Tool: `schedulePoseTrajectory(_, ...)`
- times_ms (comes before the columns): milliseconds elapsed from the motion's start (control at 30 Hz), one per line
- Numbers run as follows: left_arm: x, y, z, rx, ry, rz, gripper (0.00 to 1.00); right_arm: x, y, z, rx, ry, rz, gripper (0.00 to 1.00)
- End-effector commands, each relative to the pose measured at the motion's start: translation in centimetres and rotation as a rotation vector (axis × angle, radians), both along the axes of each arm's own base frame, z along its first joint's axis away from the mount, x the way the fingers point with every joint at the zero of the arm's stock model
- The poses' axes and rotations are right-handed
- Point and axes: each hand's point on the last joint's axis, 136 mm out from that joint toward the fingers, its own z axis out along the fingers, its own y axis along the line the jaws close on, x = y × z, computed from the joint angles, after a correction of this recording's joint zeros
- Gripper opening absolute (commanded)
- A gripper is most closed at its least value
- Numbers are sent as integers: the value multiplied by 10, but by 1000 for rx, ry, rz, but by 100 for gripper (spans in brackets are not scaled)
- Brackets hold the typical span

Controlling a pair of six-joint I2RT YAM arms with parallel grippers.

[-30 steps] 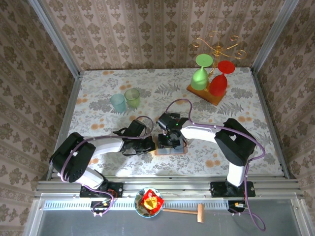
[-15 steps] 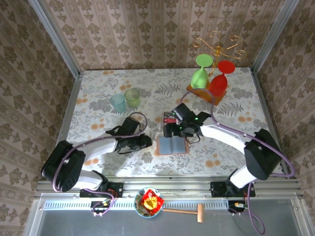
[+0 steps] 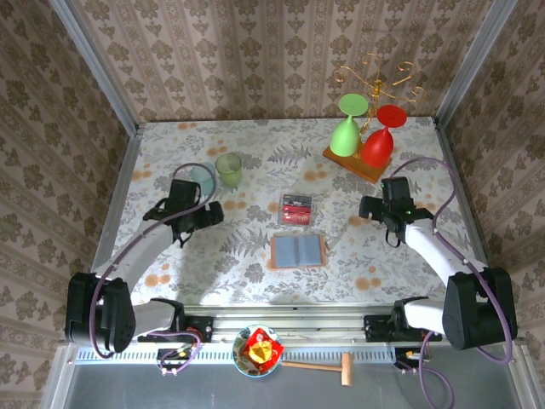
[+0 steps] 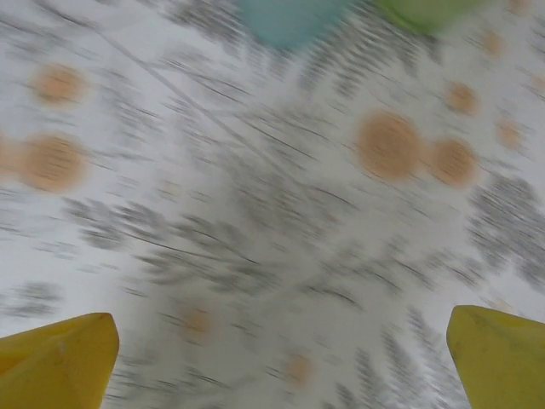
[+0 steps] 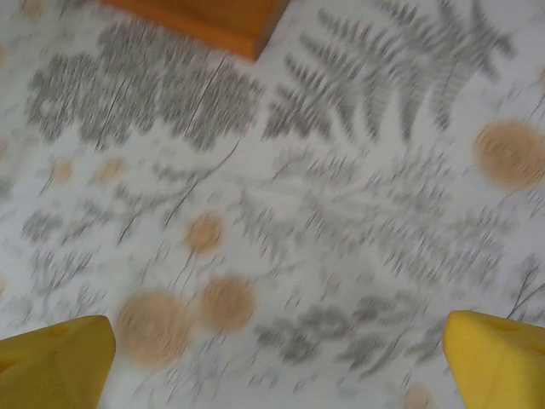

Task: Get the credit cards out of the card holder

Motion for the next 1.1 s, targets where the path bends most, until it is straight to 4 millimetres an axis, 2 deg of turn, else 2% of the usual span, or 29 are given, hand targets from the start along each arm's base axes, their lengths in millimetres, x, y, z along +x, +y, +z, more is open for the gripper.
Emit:
schedulePoseTrajectory(0, 21, 48, 17, 183, -100, 45, 100, 39, -15, 26, -123, -237, 50, 100)
schedulePoseTrajectory(133, 44, 61, 21, 269, -242, -10, 100, 55, -35, 21, -159, -365, 7, 100)
schedulePoseTrajectory(167, 49, 62, 22, 271, -266, -23, 100, 59, -35, 21, -140, -384, 11, 100)
schedulePoseTrajectory(200, 56, 63, 22, 272, -300, -37, 100, 62, -35, 12, -109, -362, 14, 100)
schedulePoseTrajectory(267, 68, 71, 23, 256, -377, -26, 100, 67, -29, 11, -77, -367, 36, 100)
schedulePoseTrajectory(333, 76, 76, 21, 208, -468, -31, 100, 69, -11, 12, -35, -435, 135, 100)
schedulePoseTrajectory(367, 79, 79, 19, 195, -505, -30, 100, 69, -8, 8, -42, -450, 149, 100)
schedulePoseTrajectory(467, 84, 88, 17, 164, -605, -31, 100, 66, 0, -2, -57, -480, 184, 100)
schedulePoseTrajectory(600, 89, 94, 15, 99, -658, -56, 99, 66, 0, -2, -74, -478, 176, 100)
schedulePoseTrajectory(933, 92, 76, 15, 77, -662, -161, 98, 67, 2, -1, -91, -477, 175, 100)
schedulePoseTrajectory(1067, 82, 63, 8, 181, -714, -175, 100, 66, 2, -1, -91, -476, 175, 100)
